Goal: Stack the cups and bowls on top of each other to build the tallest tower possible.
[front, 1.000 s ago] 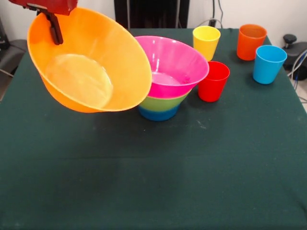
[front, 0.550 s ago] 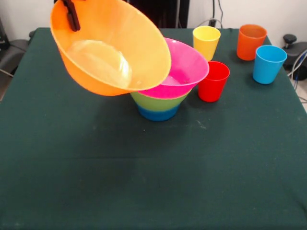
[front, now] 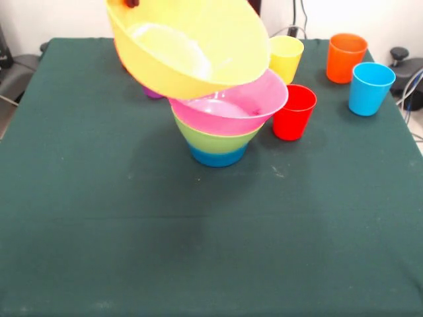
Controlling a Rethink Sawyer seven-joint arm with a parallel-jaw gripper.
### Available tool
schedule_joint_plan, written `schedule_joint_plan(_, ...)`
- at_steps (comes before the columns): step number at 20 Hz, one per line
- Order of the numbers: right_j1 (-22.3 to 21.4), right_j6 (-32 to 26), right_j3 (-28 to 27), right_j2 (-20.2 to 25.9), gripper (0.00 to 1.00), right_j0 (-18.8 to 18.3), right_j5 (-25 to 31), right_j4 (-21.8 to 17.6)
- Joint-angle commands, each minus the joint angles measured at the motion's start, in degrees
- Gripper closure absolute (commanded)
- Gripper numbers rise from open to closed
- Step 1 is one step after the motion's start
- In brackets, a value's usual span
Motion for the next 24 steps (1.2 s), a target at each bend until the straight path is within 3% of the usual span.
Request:
schedule_joint_plan(1, -1.79, 5.30, 6.45, -0.64, 1.00, 1.86, 5.64, 2.06)
schedule_joint_plan(9, -3.09, 6.00, 10.16, -1.17, 1.00, 2.38, 3.57, 4.81)
schedule_joint_plan(24, -3.66, 7.29, 16.48, -3.20, 1.00, 4.76, -4.54, 5.53)
